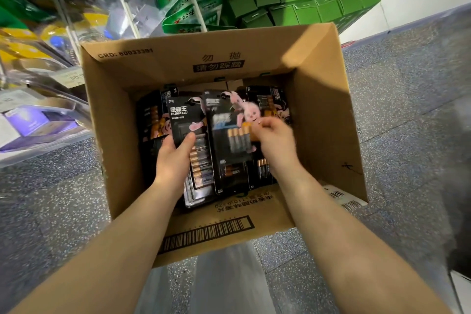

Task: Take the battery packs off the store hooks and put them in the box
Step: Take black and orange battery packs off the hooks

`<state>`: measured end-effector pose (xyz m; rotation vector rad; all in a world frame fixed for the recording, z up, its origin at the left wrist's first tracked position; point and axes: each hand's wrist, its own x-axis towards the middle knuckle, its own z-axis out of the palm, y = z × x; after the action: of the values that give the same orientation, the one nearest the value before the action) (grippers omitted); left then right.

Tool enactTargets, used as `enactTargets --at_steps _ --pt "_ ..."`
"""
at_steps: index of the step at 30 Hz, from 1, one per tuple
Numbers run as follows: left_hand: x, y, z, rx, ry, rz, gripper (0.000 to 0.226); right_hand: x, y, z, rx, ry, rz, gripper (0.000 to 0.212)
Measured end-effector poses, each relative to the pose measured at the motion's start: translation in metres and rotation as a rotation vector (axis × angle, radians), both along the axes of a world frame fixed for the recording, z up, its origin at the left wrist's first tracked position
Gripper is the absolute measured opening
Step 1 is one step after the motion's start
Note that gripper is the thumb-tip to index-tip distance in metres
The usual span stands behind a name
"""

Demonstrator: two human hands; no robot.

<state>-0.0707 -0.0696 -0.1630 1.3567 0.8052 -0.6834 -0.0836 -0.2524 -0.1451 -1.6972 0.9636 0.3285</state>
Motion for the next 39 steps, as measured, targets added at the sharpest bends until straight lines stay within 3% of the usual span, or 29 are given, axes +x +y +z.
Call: enactTargets --at_steps 6,11,21,25,29,31,34,37,39 --pt "0.000 -0.006 0.001 -0.016 -0.039 -0.015 0.028 -0.001 0.008 -0.021 -0.175 0.127 0.204 0.020" --pt "0.001 -0.013 0.001 0.054 -0.128 -0.125 0.042 0.005 0.013 -0.024 -0.168 0.140 0.200 0.058" --pt "0.002 -0.010 0.001 0.041 -0.108 -0.099 0.047 0.011 0.024 -0.019 -0.121 0.197 0.281 0.047" --pt "-0.006 -0.006 0.004 -0.008 -0.074 -0.056 0.051 0.009 0.034 -0.011 0.048 0.228 0.270 0.036" --pt "-0.003 -0.005 0.003 0.009 -0.064 -0.073 0.041 0.013 0.034 0.003 0.190 0.167 0.363 0.031" --pt "-0.001 -0.005 0.003 0.005 -0.049 -0.060 0.040 0.018 0.023 0.001 0.119 0.113 0.209 0.034" --pt "-0.001 -0.005 0.006 0.015 -0.047 -0.040 0.039 0.035 -0.007 -0.019 -0.156 0.007 -0.033 0.048" --pt "-0.002 -0.003 0.010 0.033 -0.037 -0.005 0.039 0.057 -0.027 -0.045 -0.274 0.144 0.149 0.071" --pt "-0.002 -0.001 0.014 0.042 -0.034 0.025 0.038 0.059 -0.027 -0.056 -0.290 0.217 0.317 0.066"
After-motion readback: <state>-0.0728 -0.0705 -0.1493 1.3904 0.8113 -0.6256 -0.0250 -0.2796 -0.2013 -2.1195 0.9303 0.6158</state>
